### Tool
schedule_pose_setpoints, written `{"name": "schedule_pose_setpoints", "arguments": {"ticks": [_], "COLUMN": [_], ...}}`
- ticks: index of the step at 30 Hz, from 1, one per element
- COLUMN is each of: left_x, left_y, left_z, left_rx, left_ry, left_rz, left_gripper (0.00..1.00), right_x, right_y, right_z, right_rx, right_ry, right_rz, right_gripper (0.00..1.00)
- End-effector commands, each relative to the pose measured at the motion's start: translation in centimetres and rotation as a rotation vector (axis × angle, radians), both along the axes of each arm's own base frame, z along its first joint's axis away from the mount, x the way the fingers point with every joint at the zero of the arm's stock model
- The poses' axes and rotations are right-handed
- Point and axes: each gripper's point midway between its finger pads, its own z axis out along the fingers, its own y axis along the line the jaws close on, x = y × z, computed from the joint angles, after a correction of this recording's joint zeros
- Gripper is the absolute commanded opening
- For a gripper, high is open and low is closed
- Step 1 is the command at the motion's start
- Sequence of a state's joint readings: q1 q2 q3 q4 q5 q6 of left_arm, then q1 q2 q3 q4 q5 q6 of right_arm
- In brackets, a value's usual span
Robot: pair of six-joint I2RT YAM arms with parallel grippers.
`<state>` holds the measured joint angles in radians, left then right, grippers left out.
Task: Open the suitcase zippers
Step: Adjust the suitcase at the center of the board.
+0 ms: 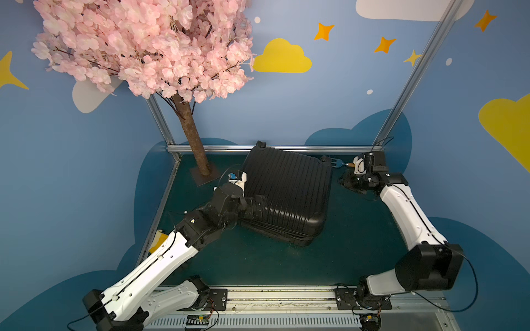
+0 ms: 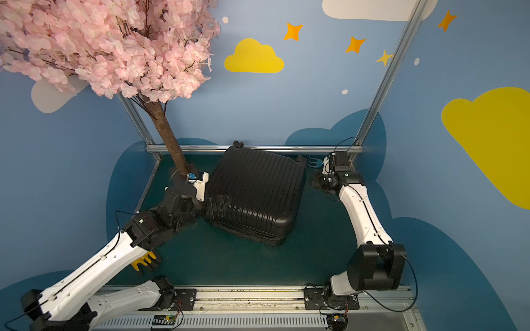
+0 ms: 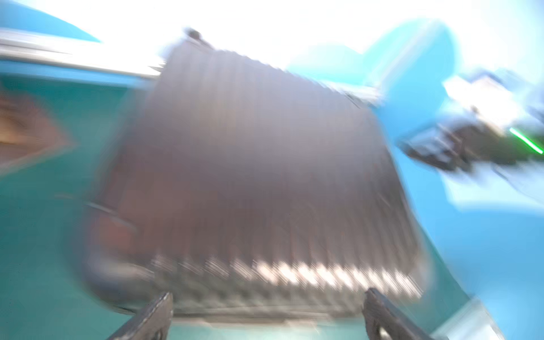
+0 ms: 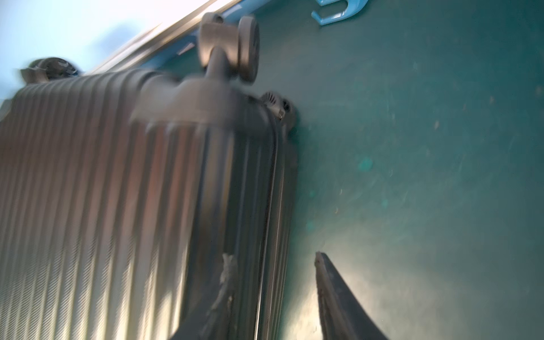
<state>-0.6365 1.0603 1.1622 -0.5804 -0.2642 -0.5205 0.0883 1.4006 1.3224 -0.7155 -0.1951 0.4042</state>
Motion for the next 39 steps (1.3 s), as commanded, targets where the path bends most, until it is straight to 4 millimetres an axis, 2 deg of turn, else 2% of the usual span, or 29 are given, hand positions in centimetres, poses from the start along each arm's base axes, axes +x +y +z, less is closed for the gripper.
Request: {"name": "schedule_pose_setpoints", "arguments": {"ticks": [1, 5, 8, 11, 13, 16, 20, 23, 26, 28, 31, 35, 39], "left_x": [2.9, 7.5, 10.1, 11.8, 12.4, 12.8, 13.1, 13.2, 13.1, 13.1, 13.2, 13.3, 13.2], "left_y": [4.8, 7.8, 9.5, 9.3, 8.8, 9.1, 9.6, 9.8, 9.3, 9.2, 9.0, 8.7, 8.4], "left_z": [-3.7, -6.0, -6.8, -7.1, -7.4, -8.1, -9.3, -10.2, -10.8, -11.3, -12.0, -13.0, -13.6], "left_rx": [0.084, -0.139, -0.230, -0.286, -0.299, -0.317, -0.382, -0.397, -0.418, -0.426, -0.435, -0.440, -0.441], "left_ry": [0.122, 0.190, 0.194, 0.192, 0.197, 0.202, 0.216, 0.233, 0.257, 0.268, 0.280, 0.305, 0.327], "left_rz": [0.148, 0.236, 0.291, 0.275, 0.249, 0.254, 0.269, 0.288, 0.269, 0.270, 0.266, 0.256, 0.243], "left_gripper": [1.00, 1.00, 1.00, 1.00, 1.00, 1.00, 1.00, 0.99, 0.98, 0.97, 0.97, 0.96, 0.96], "right_x": [-3.6, -7.8, -10.5, -12.8, -13.8, -13.6, -12.1, -11.7, -11.9, -12.5, -12.7, -12.4, -12.2], "right_y": [1.6, 2.7, 4.0, 4.9, 5.4, 5.7, 3.5, 2.3, 1.9, 1.6, 1.7, 2.0, 3.2], "right_z": [0.0, 0.2, 0.1, -0.7, -2.5, -4.2, -5.3, -6.6, -8.3, -9.6, -11.1, -11.9, -12.4], "right_rx": [0.123, 0.249, 0.396, 0.562, 0.694, 0.882, 1.055, 1.111, 1.059, 0.979, 0.945, 0.953, 1.004], "right_ry": [0.029, -0.011, -0.084, -0.057, -0.005, -0.007, -0.105, -0.098, -0.058, -0.008, 0.028, 0.046, 0.158], "right_rz": [0.021, 0.041, 0.074, 0.075, 0.048, 0.007, -0.132, -0.224, -0.273, -0.303, -0.307, -0.283, -0.238], "right_gripper": [0.48, 0.60, 0.86, 0.91, 0.91, 0.91, 0.91, 0.91, 0.91, 0.73, 0.38, 0.00, 0.00]}}
